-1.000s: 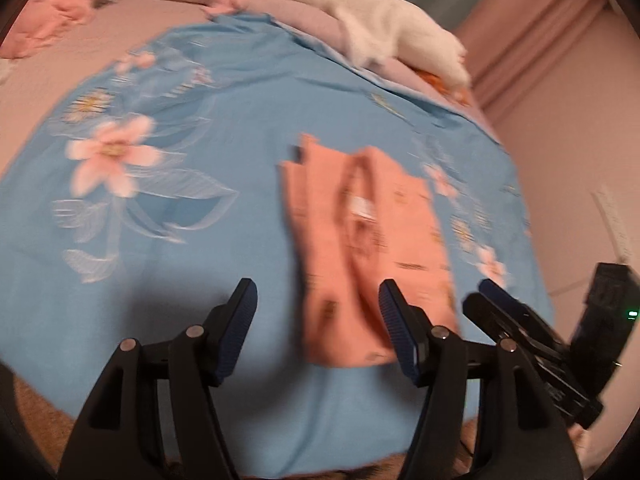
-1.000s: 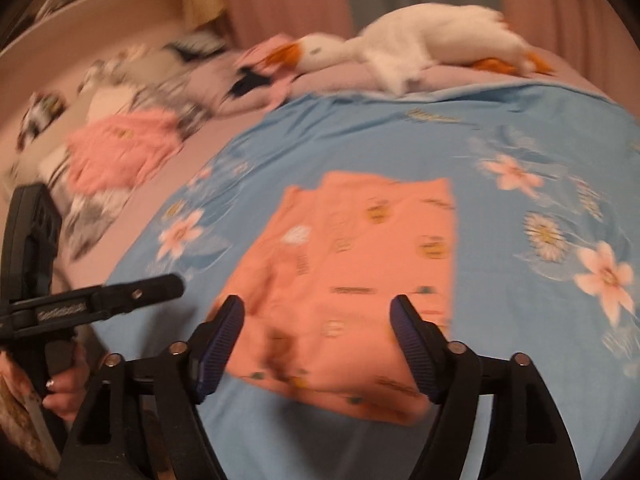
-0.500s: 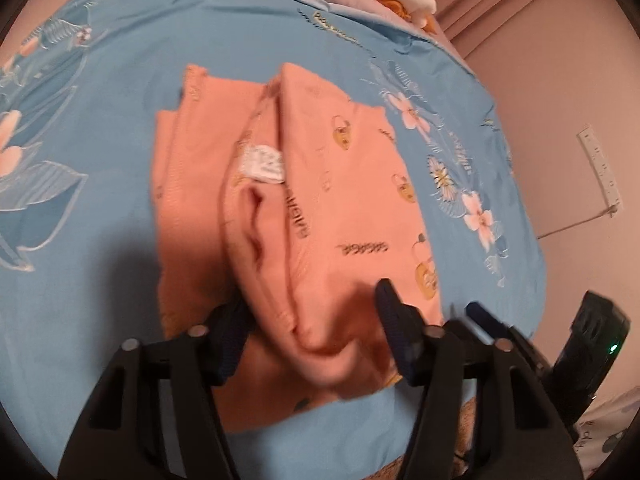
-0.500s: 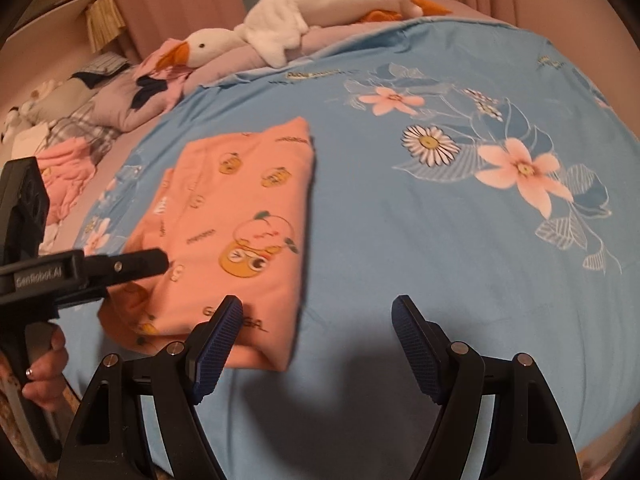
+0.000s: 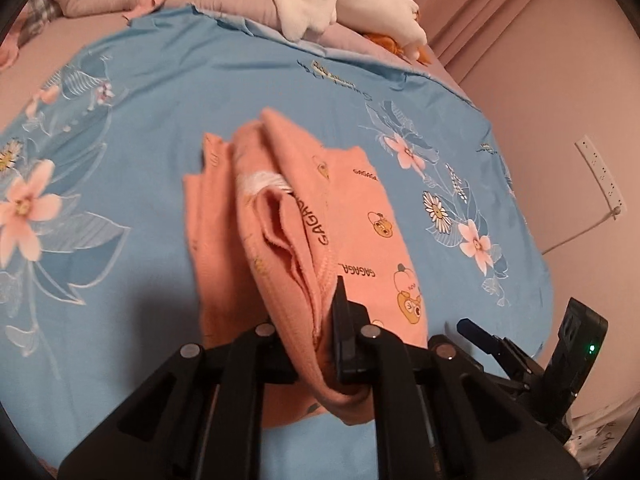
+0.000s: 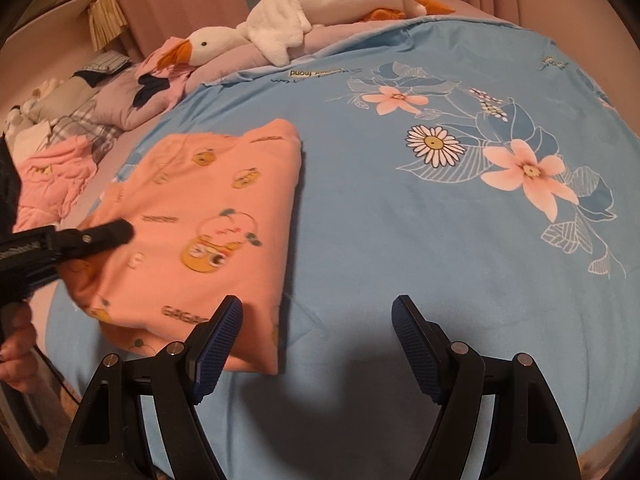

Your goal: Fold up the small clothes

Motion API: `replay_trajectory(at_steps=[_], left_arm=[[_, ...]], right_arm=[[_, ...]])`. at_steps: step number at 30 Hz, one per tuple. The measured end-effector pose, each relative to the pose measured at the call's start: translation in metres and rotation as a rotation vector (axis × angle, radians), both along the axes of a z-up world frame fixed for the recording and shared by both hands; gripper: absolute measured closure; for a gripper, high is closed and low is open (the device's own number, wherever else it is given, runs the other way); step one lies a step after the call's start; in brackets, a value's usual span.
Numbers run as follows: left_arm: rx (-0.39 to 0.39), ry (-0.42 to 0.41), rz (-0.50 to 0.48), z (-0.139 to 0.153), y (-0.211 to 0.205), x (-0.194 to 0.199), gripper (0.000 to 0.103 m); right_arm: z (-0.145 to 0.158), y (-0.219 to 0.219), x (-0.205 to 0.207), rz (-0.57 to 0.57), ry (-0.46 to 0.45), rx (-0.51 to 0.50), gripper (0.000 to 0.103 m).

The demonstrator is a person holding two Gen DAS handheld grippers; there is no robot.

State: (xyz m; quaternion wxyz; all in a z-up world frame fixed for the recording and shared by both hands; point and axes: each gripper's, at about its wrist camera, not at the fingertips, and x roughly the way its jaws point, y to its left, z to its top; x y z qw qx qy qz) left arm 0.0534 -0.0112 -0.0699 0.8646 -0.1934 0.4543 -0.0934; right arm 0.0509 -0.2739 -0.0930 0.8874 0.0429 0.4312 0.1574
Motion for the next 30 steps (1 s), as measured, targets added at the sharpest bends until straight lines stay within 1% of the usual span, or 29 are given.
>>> replay_trajectory(at_steps=[4,9,11,16,18,20,22,23,24,25,26,28,30], left_arm=[[0.062,0.012,0.016,-0.009,0.007,-0.004,0.092],[0.075,0.078,0.047,-0.033,0.021,-0.001,0.091],[0.082,0.093,0.05,-0.04,0.023,-0.001,0.088],[0.035,0.107,0.068,-0.04,0.029,-0.004,0.085],[0.0,0.119,0.072,-0.036,0.033,-0.006,0.085],[-0.021,0.12,0.084,-0.03,0.037,-0.01,0.078],[-0.032,0.088,0.107,-0.02,0.044,-0.017,0.056],[-0.029,0.059,0.116,-0.014,0.048,-0.021,0.037],[-0.022,0.04,0.12,-0.012,0.049,-0.024,0.026],[-0.016,0.021,0.122,-0.01,0.05,-0.025,0.025],[-0.009,0.021,0.121,-0.011,0.051,-0.026,0.025],[-0.006,0.032,0.111,-0.015,0.051,-0.024,0.024],[-0.017,0.041,0.095,-0.024,0.05,-0.021,0.022]], right_arm=[[-0.003,0.003,0.002,0.011,0.015,0.006,0.026],[-0.005,0.008,0.003,0.025,0.024,0.002,0.026],[-0.006,0.01,0.003,0.028,0.026,-0.001,0.026],[-0.006,0.011,0.002,0.018,0.027,0.001,0.026],[-0.005,0.011,0.003,0.014,0.024,0.001,0.026],[-0.003,0.011,0.003,0.016,0.014,-0.006,0.026],[0.0,0.012,0.003,0.022,-0.002,-0.007,0.026],[0.002,0.012,0.004,0.028,-0.011,0.0,0.026],[0.006,0.013,0.005,0.043,-0.02,0.015,0.026],[0.007,0.013,0.008,0.056,-0.024,0.023,0.024],[0.008,0.015,0.01,0.07,-0.026,0.028,0.019],[0.01,0.019,0.016,0.098,-0.028,0.031,0.015],[0.009,0.027,0.023,0.148,-0.009,0.065,0.015]])
